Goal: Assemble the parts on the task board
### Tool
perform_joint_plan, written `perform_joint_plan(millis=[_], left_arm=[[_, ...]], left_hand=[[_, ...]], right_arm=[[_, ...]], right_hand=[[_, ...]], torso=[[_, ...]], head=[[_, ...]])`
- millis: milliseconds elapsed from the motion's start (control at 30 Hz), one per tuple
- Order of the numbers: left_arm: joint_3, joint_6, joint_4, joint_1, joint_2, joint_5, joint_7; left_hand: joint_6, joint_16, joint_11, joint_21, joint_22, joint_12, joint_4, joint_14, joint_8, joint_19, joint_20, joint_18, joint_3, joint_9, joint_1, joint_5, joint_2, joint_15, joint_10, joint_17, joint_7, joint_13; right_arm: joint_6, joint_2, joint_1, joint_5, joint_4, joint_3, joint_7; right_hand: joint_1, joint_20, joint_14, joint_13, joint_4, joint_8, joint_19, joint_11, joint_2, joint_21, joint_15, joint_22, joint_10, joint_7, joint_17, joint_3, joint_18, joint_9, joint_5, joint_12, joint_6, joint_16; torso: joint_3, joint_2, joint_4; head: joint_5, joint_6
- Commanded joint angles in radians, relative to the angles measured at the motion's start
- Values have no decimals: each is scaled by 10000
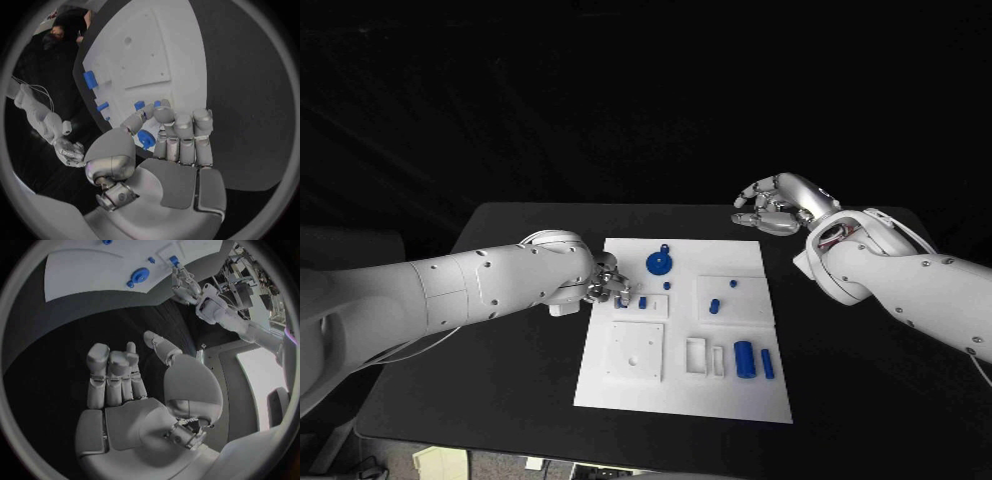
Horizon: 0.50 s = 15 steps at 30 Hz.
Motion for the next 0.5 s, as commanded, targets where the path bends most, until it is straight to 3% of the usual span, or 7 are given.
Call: perform_joint_plan(millis=[33,500], left_arm=[[-46,381,26,-80,52,-23,-56],[-45,392,35,-81,84,-22,6]], left_hand=[[910,46,-361,28,72,54,389,567,1600,39,-1124,160,715,11,-87,-61,102,-583,301,-15,-502,12],[1154,72,-389,2,44,227,450,605,1616,64,-1109,147,620,48,-269,-285,181,-519,359,-10,-552,119]], right_arm=[[135,-2,1,-22,20,5,25],[176,21,1,-25,-3,5,27]], right_hand=[[-20,-53,-19,-16,42,-37,8,8,-32,-61,47,55,-80,72,3,-25,859,10,51,-35,-9,-55],[-20,-53,-19,-17,43,-37,8,8,-29,-63,46,57,-80,71,4,-31,859,14,60,-34,-9,-56]], torso=[[7,-1,-4],[6,1,0]], head=[[-5,-8],[-12,-32]])
